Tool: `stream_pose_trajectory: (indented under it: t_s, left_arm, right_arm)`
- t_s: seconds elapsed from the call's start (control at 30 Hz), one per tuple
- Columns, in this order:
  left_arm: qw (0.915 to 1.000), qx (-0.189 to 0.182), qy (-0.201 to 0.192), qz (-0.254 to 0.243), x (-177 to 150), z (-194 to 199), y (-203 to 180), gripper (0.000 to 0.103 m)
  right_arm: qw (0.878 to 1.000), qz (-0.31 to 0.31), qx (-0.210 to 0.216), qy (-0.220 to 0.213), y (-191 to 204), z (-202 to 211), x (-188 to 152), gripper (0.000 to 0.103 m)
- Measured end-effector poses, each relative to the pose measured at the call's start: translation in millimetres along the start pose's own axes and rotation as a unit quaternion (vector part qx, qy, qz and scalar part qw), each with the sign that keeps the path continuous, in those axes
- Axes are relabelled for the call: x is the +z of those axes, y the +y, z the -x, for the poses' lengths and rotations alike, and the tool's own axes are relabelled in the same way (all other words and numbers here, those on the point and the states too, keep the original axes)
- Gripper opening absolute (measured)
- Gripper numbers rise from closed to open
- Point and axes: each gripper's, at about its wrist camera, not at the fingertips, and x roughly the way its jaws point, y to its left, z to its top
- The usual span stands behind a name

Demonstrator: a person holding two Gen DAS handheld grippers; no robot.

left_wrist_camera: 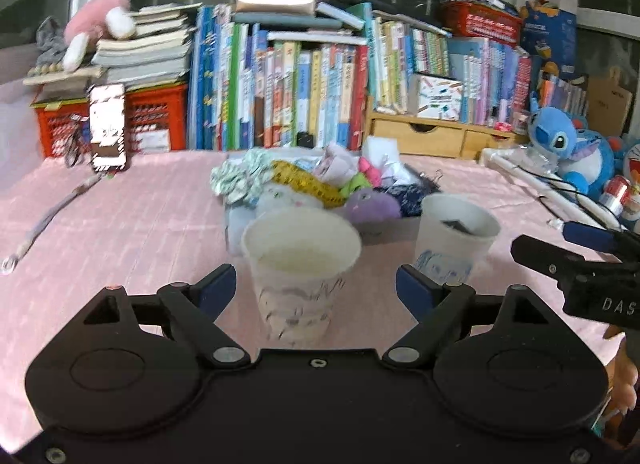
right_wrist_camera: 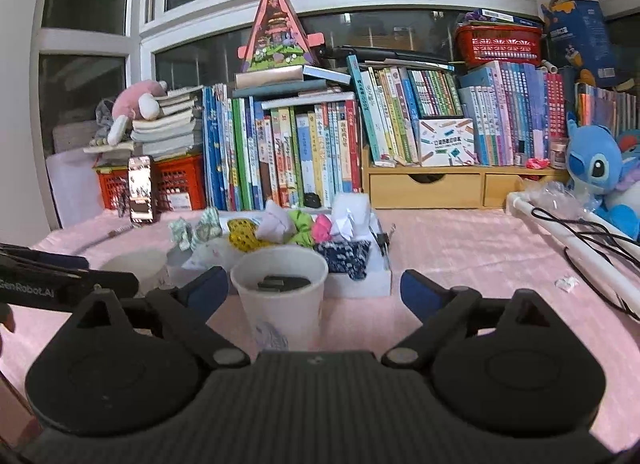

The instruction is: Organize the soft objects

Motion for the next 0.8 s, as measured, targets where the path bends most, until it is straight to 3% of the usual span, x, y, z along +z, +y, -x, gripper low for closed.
stream_pose_trajectory:
  t_s: [0.37,0.8]
  left_arm:
    - [0.9988,0.040,0.028,0.007,-38,-16,7,0.086]
    - [0.9968,0.061,0.051,0.009,-60,-39,8,0.086]
  right_arm:
    - [0.999,0.016,-0.027,0.034,12,-6,-39,0.099]
    - [0.997,0.036,-0.034,0.061,22,-15,-59,0.100]
